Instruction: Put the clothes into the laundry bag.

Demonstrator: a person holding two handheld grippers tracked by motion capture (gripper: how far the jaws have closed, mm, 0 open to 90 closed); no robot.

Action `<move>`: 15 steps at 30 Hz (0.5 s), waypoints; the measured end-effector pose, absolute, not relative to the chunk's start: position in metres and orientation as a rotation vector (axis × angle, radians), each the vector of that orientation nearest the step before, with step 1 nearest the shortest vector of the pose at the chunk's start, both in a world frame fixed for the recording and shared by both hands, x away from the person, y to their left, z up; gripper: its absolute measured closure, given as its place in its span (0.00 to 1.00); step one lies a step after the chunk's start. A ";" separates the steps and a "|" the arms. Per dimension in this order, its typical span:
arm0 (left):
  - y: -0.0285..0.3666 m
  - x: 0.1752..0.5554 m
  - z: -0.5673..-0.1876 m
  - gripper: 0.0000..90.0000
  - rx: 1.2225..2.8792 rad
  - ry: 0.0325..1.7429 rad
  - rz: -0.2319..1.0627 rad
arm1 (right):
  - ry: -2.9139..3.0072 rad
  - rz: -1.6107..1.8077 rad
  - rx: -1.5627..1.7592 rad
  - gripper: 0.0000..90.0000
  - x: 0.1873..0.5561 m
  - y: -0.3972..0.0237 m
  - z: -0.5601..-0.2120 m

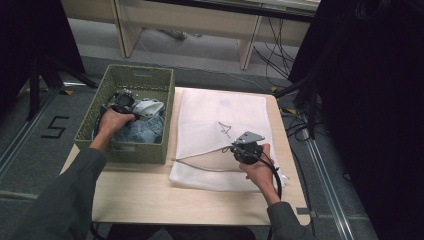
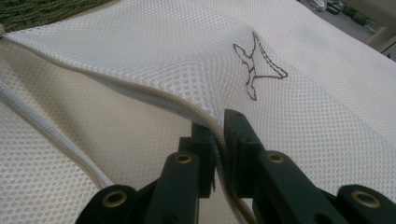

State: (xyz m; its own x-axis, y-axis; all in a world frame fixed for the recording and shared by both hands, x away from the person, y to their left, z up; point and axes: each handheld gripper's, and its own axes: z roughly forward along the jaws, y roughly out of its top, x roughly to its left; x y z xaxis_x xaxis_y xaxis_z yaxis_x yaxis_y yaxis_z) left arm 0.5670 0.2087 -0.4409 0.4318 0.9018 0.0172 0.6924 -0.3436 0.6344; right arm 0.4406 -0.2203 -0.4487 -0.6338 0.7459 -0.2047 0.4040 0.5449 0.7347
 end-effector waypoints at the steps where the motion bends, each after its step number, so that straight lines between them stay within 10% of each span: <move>1: 0.209 0.565 -0.431 0.82 2.117 1.300 0.529 | 2.286 0.892 0.914 0.92 0.440 -0.221 -0.448; 15: 0.216 0.537 -0.349 0.83 2.089 1.159 0.593 | 2.269 0.900 0.921 0.93 0.440 -0.222 -0.448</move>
